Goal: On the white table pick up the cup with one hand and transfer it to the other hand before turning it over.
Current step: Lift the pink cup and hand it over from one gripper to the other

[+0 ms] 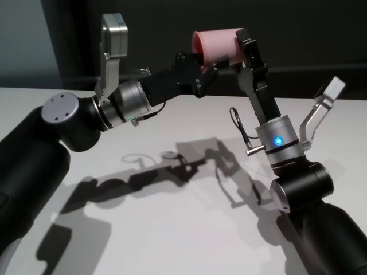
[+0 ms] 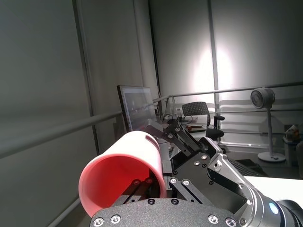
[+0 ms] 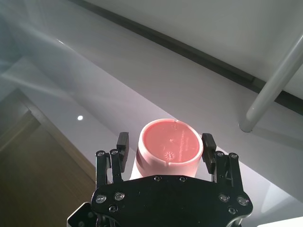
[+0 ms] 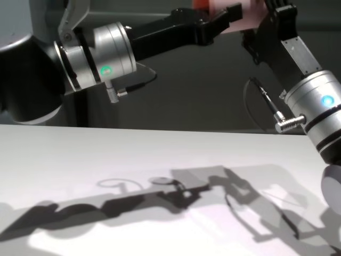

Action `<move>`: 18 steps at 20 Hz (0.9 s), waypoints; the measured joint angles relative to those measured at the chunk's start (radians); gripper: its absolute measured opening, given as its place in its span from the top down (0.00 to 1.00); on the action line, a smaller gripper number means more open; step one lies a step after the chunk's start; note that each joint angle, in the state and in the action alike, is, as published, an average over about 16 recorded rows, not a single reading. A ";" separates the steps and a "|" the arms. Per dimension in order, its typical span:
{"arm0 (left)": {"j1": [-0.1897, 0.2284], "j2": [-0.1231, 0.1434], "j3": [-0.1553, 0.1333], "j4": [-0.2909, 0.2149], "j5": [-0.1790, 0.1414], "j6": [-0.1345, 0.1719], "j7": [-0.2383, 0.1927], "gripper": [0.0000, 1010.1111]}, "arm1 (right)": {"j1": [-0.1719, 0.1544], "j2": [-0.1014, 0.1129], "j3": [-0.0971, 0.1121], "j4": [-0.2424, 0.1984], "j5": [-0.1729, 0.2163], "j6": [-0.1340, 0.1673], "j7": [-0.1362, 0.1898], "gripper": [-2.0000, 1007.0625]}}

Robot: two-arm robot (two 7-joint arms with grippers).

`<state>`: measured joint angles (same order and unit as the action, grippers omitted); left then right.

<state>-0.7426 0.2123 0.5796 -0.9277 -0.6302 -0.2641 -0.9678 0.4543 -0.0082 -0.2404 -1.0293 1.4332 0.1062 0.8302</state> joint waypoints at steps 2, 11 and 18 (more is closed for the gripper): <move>0.000 0.000 0.000 0.000 0.000 0.000 0.000 0.95 | 0.000 0.000 0.000 0.000 0.000 0.000 0.000 0.12; 0.000 0.000 0.000 0.000 0.000 0.000 0.000 0.95 | -0.001 0.000 0.001 0.000 -0.001 0.000 -0.001 0.25; 0.000 0.000 0.000 0.000 0.000 0.000 0.000 0.95 | -0.001 -0.001 0.002 0.000 -0.002 0.000 -0.001 0.27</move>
<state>-0.7426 0.2122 0.5796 -0.9277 -0.6303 -0.2641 -0.9679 0.4538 -0.0089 -0.2384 -1.0296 1.4317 0.1059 0.8293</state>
